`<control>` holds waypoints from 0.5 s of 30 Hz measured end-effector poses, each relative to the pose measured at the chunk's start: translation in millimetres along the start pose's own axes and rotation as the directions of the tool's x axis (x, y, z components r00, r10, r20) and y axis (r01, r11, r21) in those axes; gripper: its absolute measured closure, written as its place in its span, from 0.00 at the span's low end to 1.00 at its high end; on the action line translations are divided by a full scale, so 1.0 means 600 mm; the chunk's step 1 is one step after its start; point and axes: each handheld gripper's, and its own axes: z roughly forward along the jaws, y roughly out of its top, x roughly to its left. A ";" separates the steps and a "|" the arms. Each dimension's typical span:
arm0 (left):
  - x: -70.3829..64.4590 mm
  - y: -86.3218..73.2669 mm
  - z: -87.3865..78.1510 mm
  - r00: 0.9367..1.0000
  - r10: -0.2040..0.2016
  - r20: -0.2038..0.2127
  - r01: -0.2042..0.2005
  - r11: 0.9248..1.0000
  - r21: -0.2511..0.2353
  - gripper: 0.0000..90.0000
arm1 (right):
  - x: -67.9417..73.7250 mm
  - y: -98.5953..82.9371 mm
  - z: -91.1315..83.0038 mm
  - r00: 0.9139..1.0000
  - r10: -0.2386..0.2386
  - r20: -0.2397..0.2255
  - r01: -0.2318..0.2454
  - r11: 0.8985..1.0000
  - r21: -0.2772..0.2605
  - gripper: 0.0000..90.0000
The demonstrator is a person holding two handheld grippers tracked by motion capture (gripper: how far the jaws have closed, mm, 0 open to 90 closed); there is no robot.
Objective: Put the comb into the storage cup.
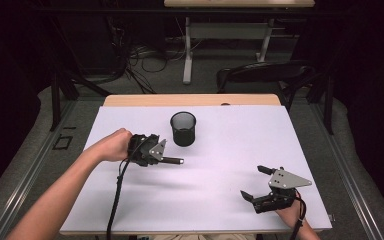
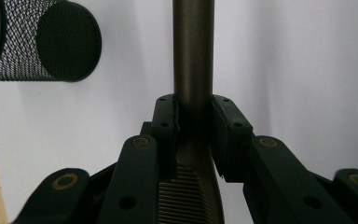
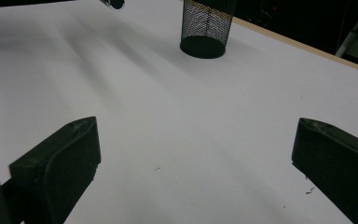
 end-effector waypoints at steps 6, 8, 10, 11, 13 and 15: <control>0.002 0.021 0.001 1.000 0.016 -0.010 -0.016 1.000 0.015 0.81 | 0.001 0.004 0.008 1.000 0.008 -0.015 -0.008 0.999 0.031 0.01; 0.004 0.030 0.000 1.000 0.027 -0.013 -0.027 0.999 0.020 0.81 | 0.003 0.008 0.012 1.000 0.002 -0.019 -0.001 0.998 0.055 0.01; 0.005 0.037 0.000 0.999 0.035 -0.016 -0.034 0.999 0.021 0.81 | 0.005 0.009 0.014 1.000 0.000 -0.018 0.001 0.998 0.056 0.01; 0.005 0.041 0.000 0.999 0.037 -0.016 -0.037 0.999 0.033 0.81 | 0.006 0.011 0.016 1.000 -0.006 -0.017 0.007 0.998 0.065 0.01; 0.008 0.049 0.001 0.998 0.054 -0.012 -0.053 0.998 0.045 0.81 | 0.009 0.015 0.019 1.000 -0.003 -0.024 0.005 0.997 0.077 0.01; 0.009 0.057 0.002 0.998 0.063 -0.014 -0.062 0.996 0.057 0.81 | 0.012 0.021 0.024 0.999 -0.016 -0.028 0.019 0.995 0.096 0.01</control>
